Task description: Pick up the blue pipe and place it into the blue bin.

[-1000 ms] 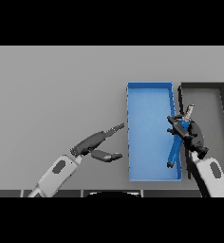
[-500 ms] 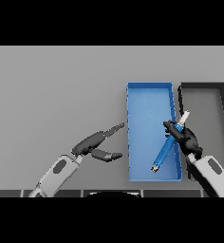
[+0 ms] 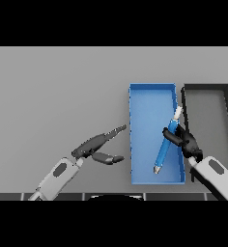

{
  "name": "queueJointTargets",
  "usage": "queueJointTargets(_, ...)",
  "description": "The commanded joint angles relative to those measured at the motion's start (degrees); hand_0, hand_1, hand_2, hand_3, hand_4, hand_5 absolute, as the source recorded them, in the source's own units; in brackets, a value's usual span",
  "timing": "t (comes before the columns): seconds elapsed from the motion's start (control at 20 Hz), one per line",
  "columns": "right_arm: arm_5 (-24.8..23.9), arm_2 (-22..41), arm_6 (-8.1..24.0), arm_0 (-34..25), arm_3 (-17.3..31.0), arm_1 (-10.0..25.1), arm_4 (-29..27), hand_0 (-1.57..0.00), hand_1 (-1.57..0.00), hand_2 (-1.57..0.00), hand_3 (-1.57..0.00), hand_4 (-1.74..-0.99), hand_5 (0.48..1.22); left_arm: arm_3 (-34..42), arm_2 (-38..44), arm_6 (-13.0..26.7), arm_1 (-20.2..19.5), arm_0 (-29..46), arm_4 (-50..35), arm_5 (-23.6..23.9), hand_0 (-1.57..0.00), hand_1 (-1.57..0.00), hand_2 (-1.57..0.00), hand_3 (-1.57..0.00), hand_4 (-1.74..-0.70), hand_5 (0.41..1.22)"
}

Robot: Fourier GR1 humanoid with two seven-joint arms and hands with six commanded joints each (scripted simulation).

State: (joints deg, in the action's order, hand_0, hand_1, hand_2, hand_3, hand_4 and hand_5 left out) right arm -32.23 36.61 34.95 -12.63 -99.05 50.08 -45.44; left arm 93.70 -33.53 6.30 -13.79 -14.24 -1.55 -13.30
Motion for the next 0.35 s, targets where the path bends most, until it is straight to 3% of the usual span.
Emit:
queueJointTargets(0.0,-0.27,0.35,0.00,-0.25,-0.03,-0.04,0.05,-0.03,-0.02,-0.02,-0.01,-1.182,0.789,0.29,-0.25,-0.16,-0.01,0.34,0.31,0.21,0.00,0.00,0.00,0.00,-0.83,0.471)
queueJointTargets(0.15,0.40,0.60,-1.54,0.01,0.36,-0.30,0.72,-0.02,-0.01,-0.01,-0.01,-1.186,0.772,0.10,0.06,0.29,-0.41,-0.14,0.46,0.19,0.00,0.00,0.00,0.00,-0.83,0.472)
queueJointTargets(0.3,0.56,0.27,-0.47,-1.47,0.83,-0.42,0.13,-0.02,-0.01,-0.01,-0.01,-1.186,0.769,-1.18,0.33,0.13,0.02,-1.08,0.58,0.08,0.00,0.00,0.00,0.00,-0.83,0.474)
